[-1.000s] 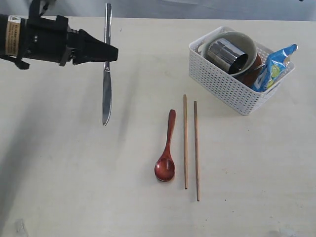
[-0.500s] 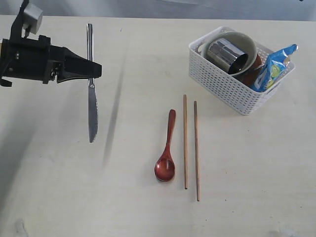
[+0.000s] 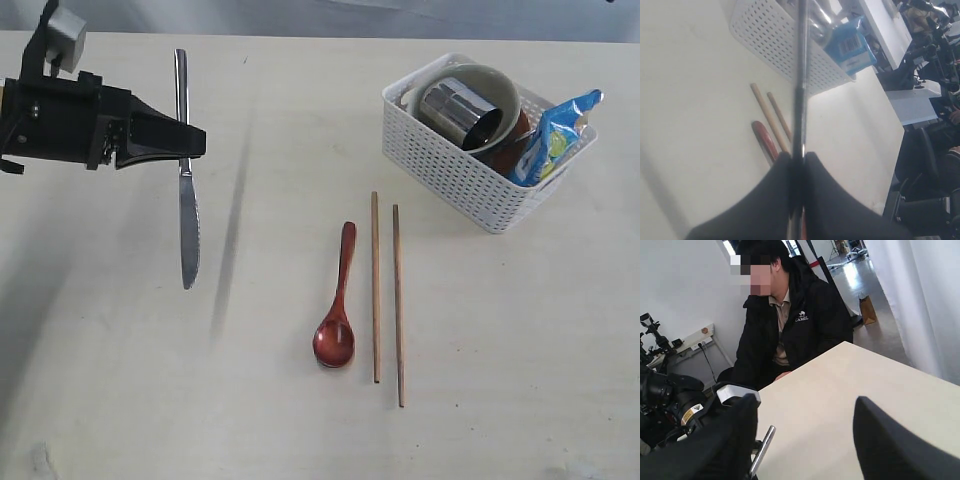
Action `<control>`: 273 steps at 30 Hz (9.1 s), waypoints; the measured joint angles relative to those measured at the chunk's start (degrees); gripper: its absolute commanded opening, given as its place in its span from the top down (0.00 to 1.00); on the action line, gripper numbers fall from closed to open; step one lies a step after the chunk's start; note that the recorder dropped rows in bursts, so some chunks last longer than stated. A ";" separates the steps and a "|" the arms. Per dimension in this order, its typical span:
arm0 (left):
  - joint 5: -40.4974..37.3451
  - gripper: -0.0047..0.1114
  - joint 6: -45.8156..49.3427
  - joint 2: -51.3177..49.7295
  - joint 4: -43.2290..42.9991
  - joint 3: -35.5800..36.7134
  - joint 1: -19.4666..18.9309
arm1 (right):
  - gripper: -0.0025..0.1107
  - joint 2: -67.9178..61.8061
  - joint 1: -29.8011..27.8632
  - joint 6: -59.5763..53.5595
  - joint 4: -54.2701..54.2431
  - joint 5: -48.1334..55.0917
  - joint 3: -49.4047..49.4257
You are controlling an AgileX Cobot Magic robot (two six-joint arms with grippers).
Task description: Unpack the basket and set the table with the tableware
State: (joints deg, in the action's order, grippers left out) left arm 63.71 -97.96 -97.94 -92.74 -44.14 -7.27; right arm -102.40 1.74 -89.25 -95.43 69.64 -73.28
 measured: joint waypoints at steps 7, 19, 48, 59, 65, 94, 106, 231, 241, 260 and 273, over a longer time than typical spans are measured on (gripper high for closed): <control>0.00 0.96 0.00 0.00 0.00 0.00 0.00 | 0.50 0.00 0.00 0.00 0.00 0.00 0.00; -1.53 0.96 -0.37 0.00 0.00 0.00 0.00 | 0.50 0.00 0.00 0.00 0.00 0.00 0.00; -8.39 0.96 -9.68 -6.03 -5.77 0.00 0.00 | 0.50 0.00 0.00 0.15 0.00 0.00 0.00; -8.58 0.96 -9.57 -13.33 -7.33 -1.03 0.00 | 0.50 0.00 0.00 0.15 -0.10 0.00 0.00; -8.68 0.96 -9.48 -13.33 -7.33 -1.24 0.00 | 0.50 0.00 0.00 0.15 -0.10 0.00 0.00; -6.43 0.96 -7.37 -13.33 -7.33 -1.24 -4.36 | 0.50 0.00 0.00 0.15 -0.10 0.00 0.00; -11.35 0.96 -6.45 -13.33 -7.33 0.53 -5.91 | 0.50 0.00 0.00 0.15 -0.21 0.00 0.00; -98.84 0.63 94.26 -7.63 89.35 -11.59 26.35 | 0.50 0.00 0.00 0.25 -0.79 0.00 0.00; -98.84 0.63 94.56 -7.63 90.84 -11.59 26.35 | 0.50 0.00 0.00 0.25 -0.79 0.00 0.00; -98.84 0.65 94.56 -9.24 91.71 -12.09 26.35 | 0.50 0.00 0.00 0.38 -0.79 0.00 0.00; -99.54 0.96 85.92 -9.24 91.93 -12.22 26.35 | 0.50 0.00 0.00 0.38 -0.89 0.00 0.00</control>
State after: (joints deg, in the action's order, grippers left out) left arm -35.83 -12.05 -107.18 -0.81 -56.36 19.08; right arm -102.40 1.74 -88.87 -96.32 69.64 -73.28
